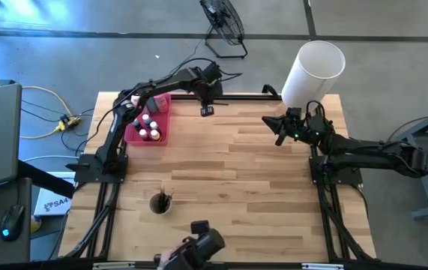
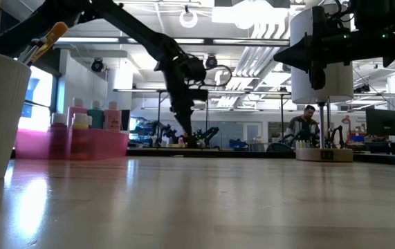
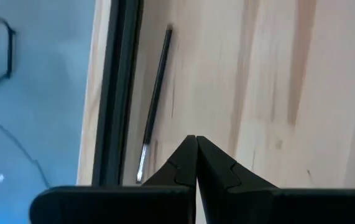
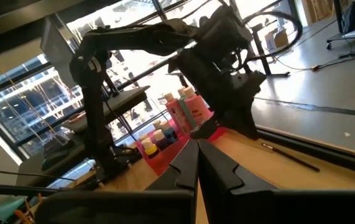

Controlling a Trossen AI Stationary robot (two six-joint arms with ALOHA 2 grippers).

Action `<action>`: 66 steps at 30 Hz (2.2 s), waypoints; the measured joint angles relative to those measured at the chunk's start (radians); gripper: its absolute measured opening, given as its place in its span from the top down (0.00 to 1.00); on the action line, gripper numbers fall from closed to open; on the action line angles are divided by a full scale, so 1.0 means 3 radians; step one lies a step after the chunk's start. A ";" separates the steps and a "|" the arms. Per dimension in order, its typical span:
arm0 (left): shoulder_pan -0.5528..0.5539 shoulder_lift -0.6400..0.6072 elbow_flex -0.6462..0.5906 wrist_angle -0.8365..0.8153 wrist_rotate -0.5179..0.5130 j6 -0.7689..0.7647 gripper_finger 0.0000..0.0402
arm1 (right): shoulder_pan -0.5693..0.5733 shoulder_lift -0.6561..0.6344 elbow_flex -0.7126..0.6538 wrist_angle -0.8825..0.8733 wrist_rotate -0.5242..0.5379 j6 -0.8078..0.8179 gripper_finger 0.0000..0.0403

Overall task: Pick & Place Paint Supplies
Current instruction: Put the silver paintbrush into the light brown cup

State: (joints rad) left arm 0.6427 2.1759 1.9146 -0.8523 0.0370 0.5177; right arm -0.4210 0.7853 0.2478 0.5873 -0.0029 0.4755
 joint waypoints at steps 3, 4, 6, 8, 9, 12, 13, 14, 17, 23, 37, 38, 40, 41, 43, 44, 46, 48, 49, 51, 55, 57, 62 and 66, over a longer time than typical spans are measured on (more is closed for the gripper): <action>0.0047 0.0013 -0.0001 -0.0135 -0.0049 0.0004 1.00 | 0.0000 0.0000 0.0000 0.0001 0.0000 0.0001 1.00; 0.0060 0.0021 0.0001 -0.0136 -0.0098 -0.0007 1.00 | 0.0000 0.0000 0.0000 0.0001 0.0000 0.0001 1.00; 0.0066 0.0044 0.0001 -0.0071 -0.0279 -0.0101 1.00 | 0.0000 0.0000 0.0000 0.0001 0.0000 0.0000 1.00; 0.0091 0.0049 -0.0001 -0.0051 -0.0417 -0.0226 1.00 | 0.0000 0.0000 0.0000 0.0000 0.0000 -0.0015 1.00; 0.0087 0.0046 0.0000 -0.0009 -0.0445 -0.0256 1.00 | 0.0000 0.0000 0.0000 -0.0005 -0.0001 -0.0022 1.00; 0.0085 0.0044 0.0004 -0.0008 -0.0443 -0.0197 1.00 | -0.0001 0.0000 0.0000 -0.0008 -0.0009 -0.0096 1.00; 0.0083 0.0044 0.0003 -0.0016 -0.0441 -0.0125 0.99 | 0.0000 0.0000 0.0000 -0.0008 -0.0027 -0.0133 1.00; 0.0076 0.0044 0.0003 -0.0023 -0.0439 -0.0042 0.98 | -0.0001 0.0000 0.0000 -0.0008 -0.0057 -0.0171 1.00; 0.0053 0.0044 0.0003 -0.0035 -0.0414 0.0208 0.92 | 0.0000 0.0000 0.0000 -0.0008 -0.0104 -0.0191 1.00; 0.0038 0.0078 0.0003 -0.0032 -0.0229 0.0350 0.81 | 0.0000 0.0000 0.0000 -0.0004 -0.0175 -0.0203 1.00; 0.0156 0.0255 0.0004 -0.0049 -0.0246 0.0091 0.79 | -0.0001 0.0000 0.0000 -0.0001 -0.0250 -0.0292 1.00; 0.0175 0.0271 0.0006 -0.0034 -0.0241 0.0086 0.79 | 0.0000 0.0000 0.0000 0.0001 -0.0251 -0.0292 1.00; 0.0186 0.0286 -0.0004 -0.0071 -0.0307 0.0090 0.79 | -0.0001 0.0000 0.0000 0.0003 -0.0249 -0.0291 1.00; 0.0181 0.0292 -0.0004 -0.0023 -0.0338 0.0090 0.79 | 0.0000 0.0000 0.0000 0.0003 -0.0250 -0.0289 1.00; 0.0170 0.0294 0.0001 0.0077 -0.0308 0.0088 0.79 | -0.0001 0.0000 0.0000 0.0004 -0.0248 -0.0290 1.00; 0.0171 0.0294 0.0001 0.0067 -0.0260 0.0090 0.79 | -0.0001 0.0000 0.0000 0.0004 -0.0244 -0.0291 1.00; 0.0186 0.0301 0.0001 0.0045 -0.0206 0.0088 0.79 | 0.0000 0.0000 0.0000 0.0003 -0.0213 -0.0291 1.00; 0.0192 0.0326 0.0001 0.0045 -0.0177 0.0089 0.79 | -0.0001 0.0000 0.0000 0.0003 -0.0181 -0.0291 1.00; 0.0196 0.0334 0.0001 0.0041 -0.0165 0.0086 0.79 | -0.0001 0.0000 0.0000 0.0003 -0.0173 -0.0291 1.00; 0.0197 0.0340 0.0001 0.0034 -0.0182 0.0093 0.79 | 0.0000 0.0000 0.0000 0.0004 -0.0174 -0.0291 1.00; 0.0192 0.0376 0.0003 0.0116 -0.0232 0.0112 0.79 | 0.0000 0.0000 0.0000 0.0024 -0.0173 -0.0291 1.00; 0.0203 0.0416 0.0000 0.0095 -0.0258 0.0092 0.79 | -0.0001 0.0000 0.0000 0.0041 -0.0172 -0.0291 1.00; 0.0211 0.0504 0.0017 0.0016 -0.0254 0.0088 0.79 | -0.0001 0.0000 0.0000 0.0080 -0.0162 -0.0275 1.00; 0.0186 0.0505 0.0016 -0.0001 -0.0309 0.0116 0.79 | 0.0000 0.0000 0.0000 0.0101 -0.0160 -0.0267 1.00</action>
State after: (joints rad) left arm 0.6984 2.3276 1.9194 -0.8526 -0.0559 0.5525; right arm -0.4210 0.7853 0.2478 0.6176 -0.0509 0.3954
